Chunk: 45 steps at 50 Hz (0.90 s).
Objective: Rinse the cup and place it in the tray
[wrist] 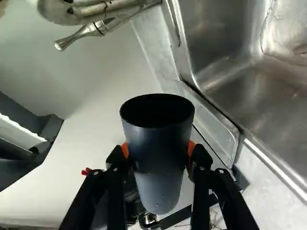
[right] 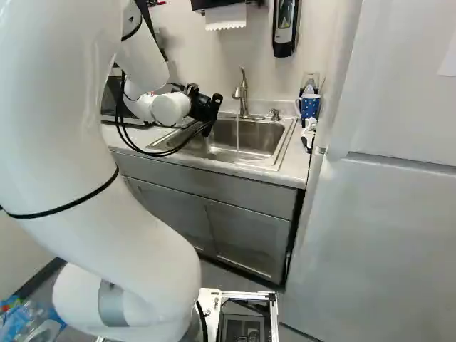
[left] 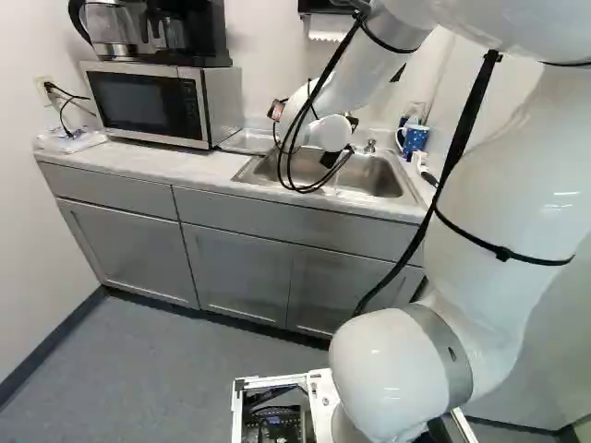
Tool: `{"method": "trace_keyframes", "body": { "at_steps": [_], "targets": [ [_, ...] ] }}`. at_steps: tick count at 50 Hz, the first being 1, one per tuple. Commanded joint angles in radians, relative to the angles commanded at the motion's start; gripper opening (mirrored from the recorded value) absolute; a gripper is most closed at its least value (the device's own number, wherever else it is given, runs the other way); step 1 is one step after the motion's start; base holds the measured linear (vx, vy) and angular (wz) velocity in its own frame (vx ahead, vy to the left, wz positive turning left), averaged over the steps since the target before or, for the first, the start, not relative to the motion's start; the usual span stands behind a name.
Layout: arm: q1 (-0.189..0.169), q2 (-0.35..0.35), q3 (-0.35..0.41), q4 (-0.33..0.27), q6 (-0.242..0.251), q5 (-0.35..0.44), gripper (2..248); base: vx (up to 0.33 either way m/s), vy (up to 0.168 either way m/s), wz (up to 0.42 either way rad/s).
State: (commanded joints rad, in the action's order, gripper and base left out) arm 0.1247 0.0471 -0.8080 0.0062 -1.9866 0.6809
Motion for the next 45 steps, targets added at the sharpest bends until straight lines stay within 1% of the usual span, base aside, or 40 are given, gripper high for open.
{"method": "trace_keyframes", "body": {
  "at_steps": [45],
  "targets": [
    [0.0,0.0,0.0,0.0,0.473,0.0,125,0.0,0.0,0.0]
  ]
}}
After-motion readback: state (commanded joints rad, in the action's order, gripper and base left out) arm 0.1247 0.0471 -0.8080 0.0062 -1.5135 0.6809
